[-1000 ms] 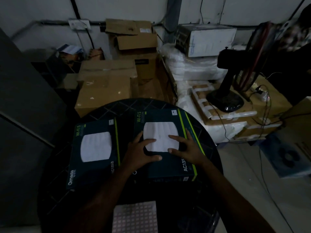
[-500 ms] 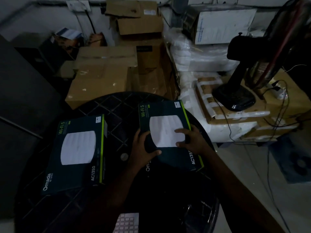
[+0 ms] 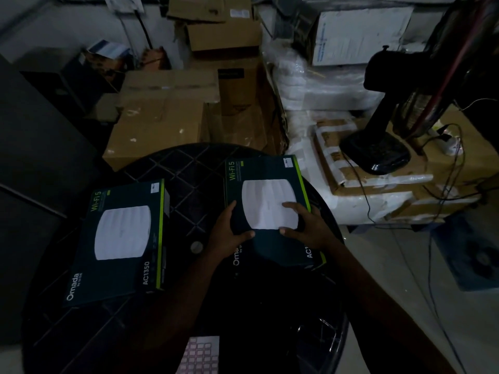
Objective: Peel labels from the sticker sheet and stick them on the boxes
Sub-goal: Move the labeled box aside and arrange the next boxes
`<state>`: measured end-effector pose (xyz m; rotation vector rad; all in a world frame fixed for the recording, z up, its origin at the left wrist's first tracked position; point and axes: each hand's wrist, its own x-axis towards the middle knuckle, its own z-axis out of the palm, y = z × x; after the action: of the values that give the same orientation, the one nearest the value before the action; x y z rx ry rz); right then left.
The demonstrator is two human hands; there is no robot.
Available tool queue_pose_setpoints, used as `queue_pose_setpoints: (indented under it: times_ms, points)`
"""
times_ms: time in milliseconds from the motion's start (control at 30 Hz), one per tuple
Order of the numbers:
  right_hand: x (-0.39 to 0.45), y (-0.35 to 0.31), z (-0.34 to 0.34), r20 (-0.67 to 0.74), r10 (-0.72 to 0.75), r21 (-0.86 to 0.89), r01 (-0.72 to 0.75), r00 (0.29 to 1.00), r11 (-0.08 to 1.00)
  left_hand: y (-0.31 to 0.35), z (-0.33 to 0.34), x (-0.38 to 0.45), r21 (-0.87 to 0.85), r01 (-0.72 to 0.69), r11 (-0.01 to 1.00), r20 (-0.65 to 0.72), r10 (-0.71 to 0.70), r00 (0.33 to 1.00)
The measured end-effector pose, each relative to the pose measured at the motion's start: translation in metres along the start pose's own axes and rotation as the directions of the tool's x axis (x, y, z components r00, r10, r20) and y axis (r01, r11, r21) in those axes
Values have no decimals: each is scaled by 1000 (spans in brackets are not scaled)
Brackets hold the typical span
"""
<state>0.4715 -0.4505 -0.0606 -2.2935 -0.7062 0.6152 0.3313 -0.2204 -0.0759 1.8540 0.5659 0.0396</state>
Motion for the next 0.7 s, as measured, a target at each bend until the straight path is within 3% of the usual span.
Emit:
queue_pose_setpoints:
  times_ms: [100,167,233,300,467,600,700]
  points:
    - [-5,-11,2,-38,12,-69,-14,999,998,-1,-6,-2,12,-10,1000,-1,10,1000]
    - [-9,-23,8,-81,46,-256,-65,996,964,-1,-13,-6,63,-26,998,-22,28,999]
    - [-16,-38,20,-140,-38,-418,-24,989,908,-3,-22,-15,108,-51,993,-52,56,997]
    - [-24,-56,34,-170,-161,-465,65,972,883,-5,-35,-29,92,-49,995,-52,54,997]
    - [-41,-119,94,-159,-299,-339,232,941,912,-29,-87,-85,33,0,999,-123,4,992]
    - [-46,-163,167,28,-375,-131,375,927,918,-76,-149,-135,34,31,999,-230,-22,973]
    - [-47,-192,220,126,-357,-44,365,926,930,-121,-201,-167,54,132,990,-353,-105,930]
